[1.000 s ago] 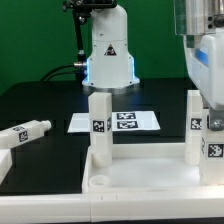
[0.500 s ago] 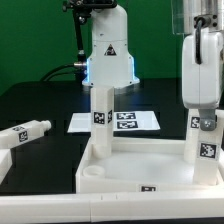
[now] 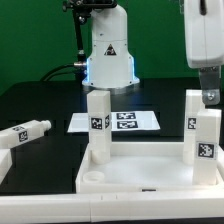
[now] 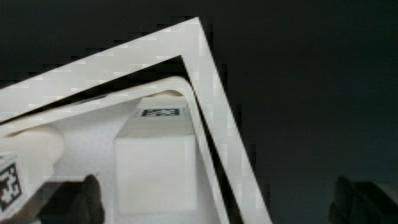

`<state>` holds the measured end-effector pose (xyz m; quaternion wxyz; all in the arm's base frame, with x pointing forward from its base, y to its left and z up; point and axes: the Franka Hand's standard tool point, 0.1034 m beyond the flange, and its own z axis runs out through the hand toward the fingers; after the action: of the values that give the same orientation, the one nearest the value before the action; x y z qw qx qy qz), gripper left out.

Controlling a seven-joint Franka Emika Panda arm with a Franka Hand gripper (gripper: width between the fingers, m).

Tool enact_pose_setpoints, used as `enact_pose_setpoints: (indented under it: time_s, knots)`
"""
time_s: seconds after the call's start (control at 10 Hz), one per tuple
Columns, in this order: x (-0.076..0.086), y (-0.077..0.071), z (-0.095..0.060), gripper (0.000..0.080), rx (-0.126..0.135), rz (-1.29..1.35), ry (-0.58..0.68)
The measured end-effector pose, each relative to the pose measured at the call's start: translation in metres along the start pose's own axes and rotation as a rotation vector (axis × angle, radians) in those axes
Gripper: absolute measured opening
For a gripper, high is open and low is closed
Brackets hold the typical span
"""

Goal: Assemble desk

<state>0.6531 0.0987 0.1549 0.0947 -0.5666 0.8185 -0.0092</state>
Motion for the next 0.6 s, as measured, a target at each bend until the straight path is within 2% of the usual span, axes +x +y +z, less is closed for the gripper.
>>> enact_pose_setpoints:
  time_s: [0.4, 0.5, 0.6]
  knots:
    - [0.0, 0.0, 0.0, 0.0649, 0.0, -0.004, 0.0]
    - [0.004, -0.004, -0.004, 0.0649, 0.015, -0.073, -0.006]
    - [0.016, -0.006, -0.014, 0.0649, 0.028, -0.119, -0.02]
